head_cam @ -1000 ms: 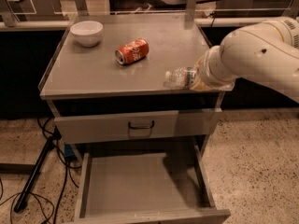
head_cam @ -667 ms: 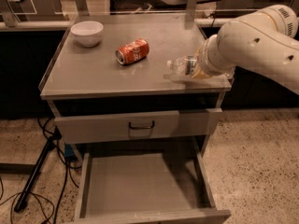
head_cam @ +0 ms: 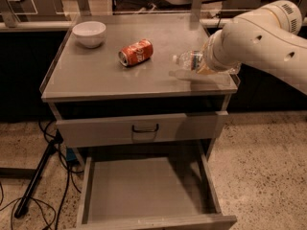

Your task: Pick water bottle from middle drawer and place on counter

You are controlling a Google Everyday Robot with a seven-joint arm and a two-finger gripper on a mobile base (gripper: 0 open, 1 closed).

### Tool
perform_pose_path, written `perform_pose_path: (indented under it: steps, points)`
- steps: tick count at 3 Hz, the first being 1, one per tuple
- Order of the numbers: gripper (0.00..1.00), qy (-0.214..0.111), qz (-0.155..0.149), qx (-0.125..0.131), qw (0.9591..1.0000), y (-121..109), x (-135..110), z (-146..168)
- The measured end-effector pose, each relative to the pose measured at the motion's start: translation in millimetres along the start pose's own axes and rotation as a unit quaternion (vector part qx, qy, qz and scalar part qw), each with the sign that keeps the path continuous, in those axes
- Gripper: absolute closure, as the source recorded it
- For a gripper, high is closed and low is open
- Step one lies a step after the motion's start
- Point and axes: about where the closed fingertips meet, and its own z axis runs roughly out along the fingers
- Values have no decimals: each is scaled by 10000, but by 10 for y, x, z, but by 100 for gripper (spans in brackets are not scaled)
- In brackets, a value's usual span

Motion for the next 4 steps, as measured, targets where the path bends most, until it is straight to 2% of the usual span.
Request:
perform_pose_path:
  steps: [2, 4]
  points:
    - [100, -452, -13, -465, 9979, 76, -126, 271]
    - [100, -962, 41, -855, 9917, 173, -275, 361]
